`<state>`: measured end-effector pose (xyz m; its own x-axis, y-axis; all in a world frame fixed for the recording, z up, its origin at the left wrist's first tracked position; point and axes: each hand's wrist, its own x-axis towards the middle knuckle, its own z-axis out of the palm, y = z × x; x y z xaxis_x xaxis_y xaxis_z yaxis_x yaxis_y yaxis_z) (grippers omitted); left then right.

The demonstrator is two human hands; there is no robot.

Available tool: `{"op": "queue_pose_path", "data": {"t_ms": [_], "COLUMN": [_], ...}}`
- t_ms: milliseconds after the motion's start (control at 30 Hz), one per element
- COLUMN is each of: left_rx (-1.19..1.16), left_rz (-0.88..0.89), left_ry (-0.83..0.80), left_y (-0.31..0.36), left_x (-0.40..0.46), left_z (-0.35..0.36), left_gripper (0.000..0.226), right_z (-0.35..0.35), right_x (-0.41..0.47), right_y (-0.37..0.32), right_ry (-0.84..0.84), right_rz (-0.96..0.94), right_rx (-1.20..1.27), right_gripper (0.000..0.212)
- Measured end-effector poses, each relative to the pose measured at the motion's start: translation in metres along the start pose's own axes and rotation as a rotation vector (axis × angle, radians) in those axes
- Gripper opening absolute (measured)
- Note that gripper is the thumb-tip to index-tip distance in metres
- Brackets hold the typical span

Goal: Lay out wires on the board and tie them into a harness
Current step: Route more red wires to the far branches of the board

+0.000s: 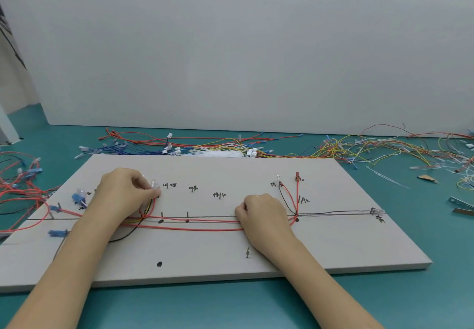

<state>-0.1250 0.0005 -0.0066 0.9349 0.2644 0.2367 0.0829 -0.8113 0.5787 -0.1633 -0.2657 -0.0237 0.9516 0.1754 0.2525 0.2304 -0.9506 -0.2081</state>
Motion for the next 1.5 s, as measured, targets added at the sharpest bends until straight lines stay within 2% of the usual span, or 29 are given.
{"op": "queue_pose_path", "data": {"t_ms": [133,433,667,900,1333,1500], "left_rx": [0.068,0.038,-0.021,-0.129,-0.123,-0.066], "left_rz": [-0.005,0.056,0.137,0.243,0.300,0.298], "left_ry": [0.017,0.004,-0.073,-0.244,-0.170,-0.094], "left_y": [0.005,0.001,0.023,0.038,0.056,0.070], "left_x": [-0.002,-0.001,-0.011,-0.019,-0.036,-0.046], "left_z": [0.001,0.002,0.015,0.021,0.036,0.045], "left_gripper": [0.028,0.023,0.020,0.010,0.006,0.008], "right_z": [0.000,-0.002,-0.011,-0.021,-0.030,-0.035], "right_x": [0.001,0.001,-0.009,-0.018,-0.031,-0.036], "right_y": [0.000,0.001,0.029,0.061,0.083,0.095], "right_ry": [-0.052,-0.069,-0.008,0.010,0.009,0.009], "right_rz": [0.029,0.061,0.216,0.275,0.256,0.268], "right_rx": [0.086,0.108,0.114,0.090,0.065,0.093], "right_gripper": [0.028,0.027,0.033,0.034,0.038,0.039]}}
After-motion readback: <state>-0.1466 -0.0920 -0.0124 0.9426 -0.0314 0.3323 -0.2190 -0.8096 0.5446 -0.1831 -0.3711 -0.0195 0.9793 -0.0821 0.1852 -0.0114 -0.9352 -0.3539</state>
